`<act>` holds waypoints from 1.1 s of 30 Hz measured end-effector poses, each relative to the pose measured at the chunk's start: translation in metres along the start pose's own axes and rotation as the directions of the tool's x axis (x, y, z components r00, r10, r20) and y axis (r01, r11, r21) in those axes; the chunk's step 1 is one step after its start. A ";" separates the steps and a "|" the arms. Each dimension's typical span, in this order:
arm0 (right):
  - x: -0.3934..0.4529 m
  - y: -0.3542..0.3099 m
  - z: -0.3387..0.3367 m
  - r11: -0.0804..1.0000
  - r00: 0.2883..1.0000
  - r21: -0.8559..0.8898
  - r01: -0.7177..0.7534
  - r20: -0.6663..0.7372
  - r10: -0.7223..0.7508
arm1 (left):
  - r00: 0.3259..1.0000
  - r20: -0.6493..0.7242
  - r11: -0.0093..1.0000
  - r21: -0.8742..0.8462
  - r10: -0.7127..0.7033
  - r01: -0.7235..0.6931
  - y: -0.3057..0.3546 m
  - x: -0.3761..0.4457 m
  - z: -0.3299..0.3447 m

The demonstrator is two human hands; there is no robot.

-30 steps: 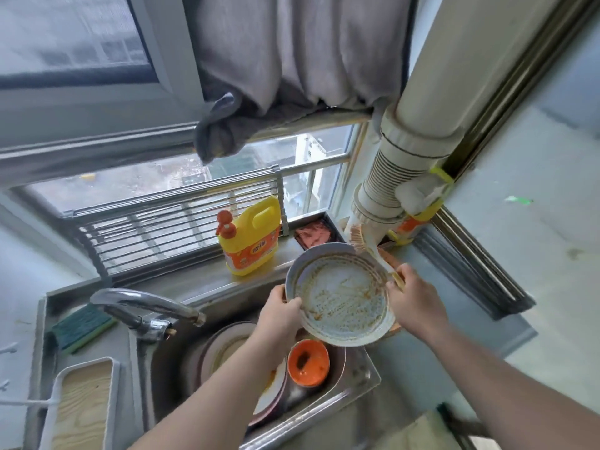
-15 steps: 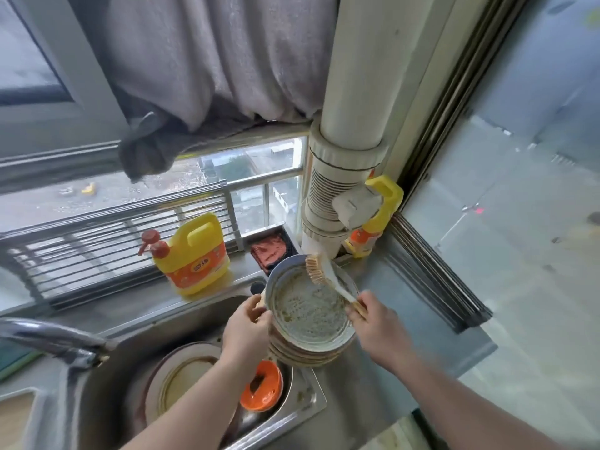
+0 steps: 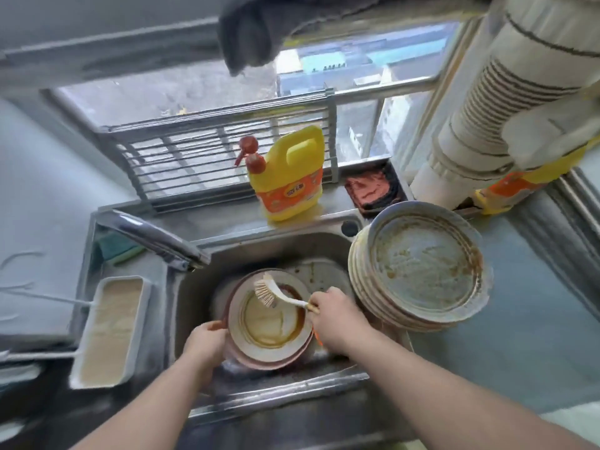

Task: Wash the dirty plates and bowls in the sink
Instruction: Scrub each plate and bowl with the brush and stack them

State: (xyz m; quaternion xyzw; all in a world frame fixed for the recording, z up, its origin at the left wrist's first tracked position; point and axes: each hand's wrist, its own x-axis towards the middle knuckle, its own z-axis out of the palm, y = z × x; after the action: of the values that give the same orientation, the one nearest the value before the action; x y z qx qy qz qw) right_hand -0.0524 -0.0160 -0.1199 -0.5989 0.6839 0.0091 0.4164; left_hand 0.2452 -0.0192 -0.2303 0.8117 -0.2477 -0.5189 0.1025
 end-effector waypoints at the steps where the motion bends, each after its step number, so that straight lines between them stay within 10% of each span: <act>1: 0.016 -0.002 0.010 0.999 1.000 -0.054 -0.008 0.017 0.009 | 1.000 0.003 1.000 0.018 -0.007 0.007 -0.003 0.005 0.000; 7: 0.099 0.000 0.052 0.960 0.998 -0.279 -0.022 0.056 0.039 | 1.000 0.016 0.994 0.106 -0.008 0.006 0.015 0.002 0.020; 20: 0.111 0.002 0.053 0.996 0.996 0.043 -0.083 0.040 0.082 | 0.970 0.218 0.929 -0.327 -0.105 0.174 0.030 0.006 0.022; 33: -0.006 -0.013 0.025 0.956 0.974 0.185 -0.226 0.039 0.223 | 0.822 0.069 0.816 0.104 0.565 -0.569 0.070 -0.075 -0.047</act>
State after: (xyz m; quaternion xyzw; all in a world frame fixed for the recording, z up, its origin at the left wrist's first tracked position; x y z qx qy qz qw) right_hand -0.0281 -0.0022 -0.1259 -0.4752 0.7415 -0.0033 0.4736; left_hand 0.2406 -0.0448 -0.1205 0.6968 -0.5102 -0.4631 0.1992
